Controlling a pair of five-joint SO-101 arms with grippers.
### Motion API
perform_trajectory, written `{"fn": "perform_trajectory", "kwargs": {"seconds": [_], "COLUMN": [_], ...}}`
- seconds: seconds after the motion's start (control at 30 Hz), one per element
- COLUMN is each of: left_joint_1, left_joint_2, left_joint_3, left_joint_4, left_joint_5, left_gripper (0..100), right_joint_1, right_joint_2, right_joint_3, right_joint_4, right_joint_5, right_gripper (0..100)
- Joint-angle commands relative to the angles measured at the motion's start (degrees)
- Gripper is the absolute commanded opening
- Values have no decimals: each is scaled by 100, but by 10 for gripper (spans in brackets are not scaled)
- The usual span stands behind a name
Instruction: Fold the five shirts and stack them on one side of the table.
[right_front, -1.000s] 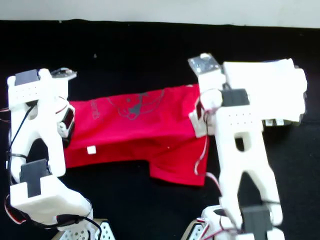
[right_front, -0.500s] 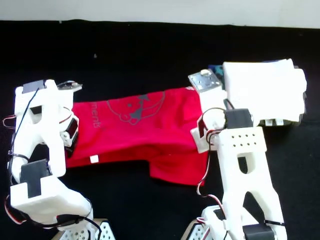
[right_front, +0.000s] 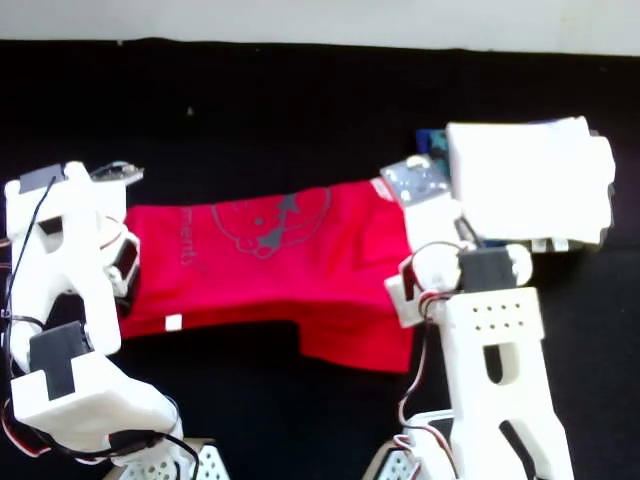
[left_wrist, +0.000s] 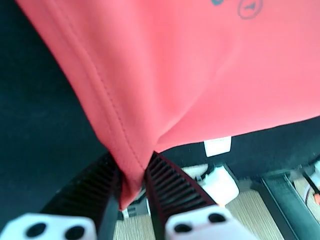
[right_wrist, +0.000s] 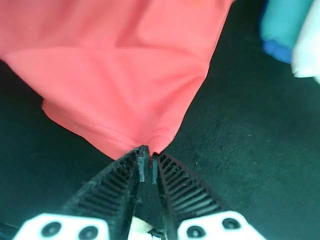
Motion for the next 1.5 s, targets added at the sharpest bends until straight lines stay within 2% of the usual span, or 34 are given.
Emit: {"fn": "perform_trajectory", "kwargs": {"seconds": [0.0,0.2,0.53,0.6,0.7,0.77,0.97,1.07,1.13,1.17,1.2,1.37,1.47], "left_joint_1": [-40,-40,-40,-57,-84,-84,-84,-57,40,180,312,1051,1174], "left_joint_2": [-242,-242,-277,-286,-295,-295,-295,-251,-215,-180,-92,769,1385], "left_joint_3": [321,681,664,664,655,567,-971,-1921,-2290,-2343,-2369,-2396,-2396], "left_joint_4": [-448,-844,-818,-809,-809,-686,598,818,756,598,448,-88,-695], "left_joint_5": [-70,-70,-70,-70,-79,-79,-62,-53,-18,114,334,642,949], "left_gripper": [8,8,25,82,182,216,216,209,125,53,0,9,8], "right_joint_1": [66,66,66,66,40,40,40,40,40,40,31,-48,-136], "right_joint_2": [-136,-154,-154,-154,-163,-163,-127,-13,259,470,725,2264,3160], "right_joint_3": [418,1086,1182,1165,1033,787,-549,-848,-857,-892,-901,-1560,-2325], "right_joint_4": [-347,-760,-716,-576,-374,-224,233,-338,-945,-1156,-1341,-1938,-2149], "right_joint_5": [26,35,53,53,62,62,18,-53,-229,-273,-290,-308,-308], "right_gripper": [5,5,8,43,152,199,201,152,21,0,29,15,15]}}
